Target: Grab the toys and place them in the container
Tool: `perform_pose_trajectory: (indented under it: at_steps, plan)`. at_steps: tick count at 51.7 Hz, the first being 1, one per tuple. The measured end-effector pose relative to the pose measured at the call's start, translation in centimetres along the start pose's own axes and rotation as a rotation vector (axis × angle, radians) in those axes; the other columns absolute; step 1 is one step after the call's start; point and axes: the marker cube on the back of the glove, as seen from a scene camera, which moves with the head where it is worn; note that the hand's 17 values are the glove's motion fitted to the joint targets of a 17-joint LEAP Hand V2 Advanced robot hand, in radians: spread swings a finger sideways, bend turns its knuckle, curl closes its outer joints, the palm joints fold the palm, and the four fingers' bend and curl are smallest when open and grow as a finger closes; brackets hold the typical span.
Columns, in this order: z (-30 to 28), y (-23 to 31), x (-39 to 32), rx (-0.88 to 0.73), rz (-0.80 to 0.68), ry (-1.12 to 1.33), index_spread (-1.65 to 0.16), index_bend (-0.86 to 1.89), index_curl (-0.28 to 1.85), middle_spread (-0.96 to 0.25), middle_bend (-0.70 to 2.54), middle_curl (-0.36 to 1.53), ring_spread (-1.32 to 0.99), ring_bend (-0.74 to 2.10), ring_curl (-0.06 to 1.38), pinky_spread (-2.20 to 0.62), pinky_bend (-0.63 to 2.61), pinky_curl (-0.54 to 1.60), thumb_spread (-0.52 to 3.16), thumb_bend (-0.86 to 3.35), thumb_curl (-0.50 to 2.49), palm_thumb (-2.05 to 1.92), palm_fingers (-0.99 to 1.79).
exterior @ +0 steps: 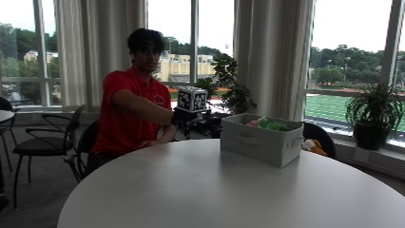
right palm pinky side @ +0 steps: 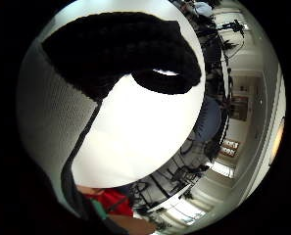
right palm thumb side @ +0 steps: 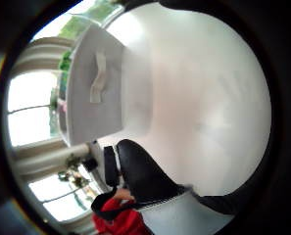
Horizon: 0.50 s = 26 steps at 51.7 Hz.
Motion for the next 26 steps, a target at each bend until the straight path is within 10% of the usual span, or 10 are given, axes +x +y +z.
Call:
perform_pose_trajectory:
  at_steps: [26]
  plan:
    - [-1.9, 3.6, 5.9, 0.043, -0.022, -0.048, -0.38, 0.15, 0.26, -0.08, 0.12, 0.20, 0.02, 0.16, 0.20, 0.13, 1.18, 0.32, 0.95, -0.09, 0.20, -0.11, -0.18]
